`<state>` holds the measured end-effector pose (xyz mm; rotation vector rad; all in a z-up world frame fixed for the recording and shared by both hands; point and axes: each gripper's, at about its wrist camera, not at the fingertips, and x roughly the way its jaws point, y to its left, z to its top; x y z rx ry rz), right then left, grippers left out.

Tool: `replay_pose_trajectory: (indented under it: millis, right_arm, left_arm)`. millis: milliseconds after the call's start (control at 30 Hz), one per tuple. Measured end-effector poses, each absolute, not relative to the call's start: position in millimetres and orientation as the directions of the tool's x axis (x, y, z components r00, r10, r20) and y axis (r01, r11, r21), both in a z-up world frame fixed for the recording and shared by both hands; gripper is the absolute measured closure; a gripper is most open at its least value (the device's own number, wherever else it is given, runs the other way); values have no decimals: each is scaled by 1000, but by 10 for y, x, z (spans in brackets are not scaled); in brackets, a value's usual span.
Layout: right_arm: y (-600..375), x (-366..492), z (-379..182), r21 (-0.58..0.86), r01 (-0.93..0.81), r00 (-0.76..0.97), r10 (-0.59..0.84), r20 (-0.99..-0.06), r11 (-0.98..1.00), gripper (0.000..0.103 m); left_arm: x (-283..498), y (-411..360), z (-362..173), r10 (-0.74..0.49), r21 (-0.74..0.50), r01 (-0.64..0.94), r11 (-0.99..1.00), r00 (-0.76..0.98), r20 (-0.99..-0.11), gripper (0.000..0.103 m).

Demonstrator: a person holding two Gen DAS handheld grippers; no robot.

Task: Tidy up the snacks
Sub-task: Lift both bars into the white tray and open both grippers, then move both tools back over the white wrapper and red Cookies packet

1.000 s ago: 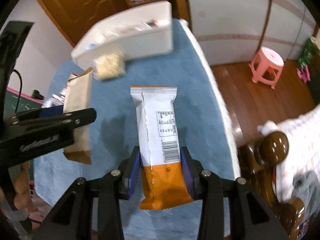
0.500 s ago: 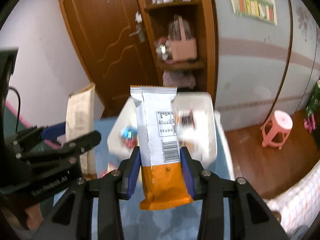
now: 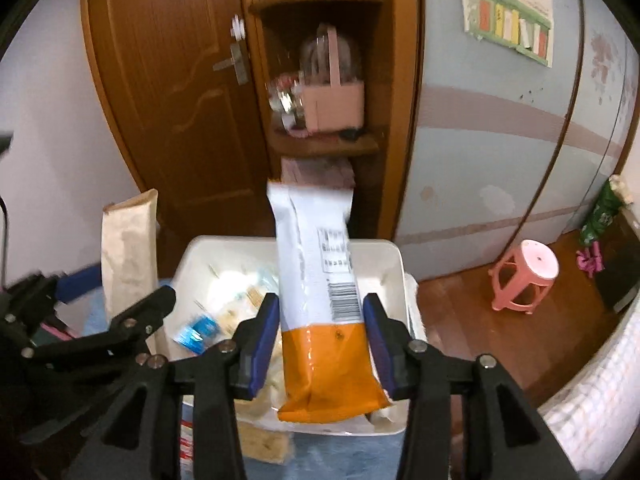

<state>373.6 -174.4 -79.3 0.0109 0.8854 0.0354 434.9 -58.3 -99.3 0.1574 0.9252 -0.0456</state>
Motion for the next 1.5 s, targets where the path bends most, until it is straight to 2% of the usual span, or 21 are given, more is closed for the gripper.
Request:
replay_pose_trajectory:
  millis: [100, 167, 533, 867, 1133, 1500]
  right_arm:
    - [-1762, 3708, -945, -7, -5, 614, -2, -790, 1000, 39]
    - [-1801, 3654, -994, 11, 1, 611, 8, -792, 1000, 24]
    - [-1748, 3163, -891, 26, -37, 627, 44, -778, 999, 23]
    - [-1732, 2528, -622, 61, -63, 657, 88, -749, 996, 23]
    - [-1664, 2100, -475, 85, -104, 670, 133, -730, 991, 23]
    - [-1465, 1817, -554, 107, -184, 644, 202, -738, 977, 23]
  left_arm:
    - [4403, -569, -1133, 61, 146, 103, 984, 576, -815, 24]
    - [4390, -523, -1173, 59, 139, 97, 986, 571, -819, 17]
    - [3860, -353, -1106, 40, 91, 63, 994, 564, -825, 16]
    - [3024, -164, -790, 10, 30, 23, 999, 607, -795, 16]
    - [2371, -6, -639, 34, 38, -8, 999, 648, -761, 16]
    - [1810, 391, -884, 98, 40, -107, 993, 615, -782, 16]
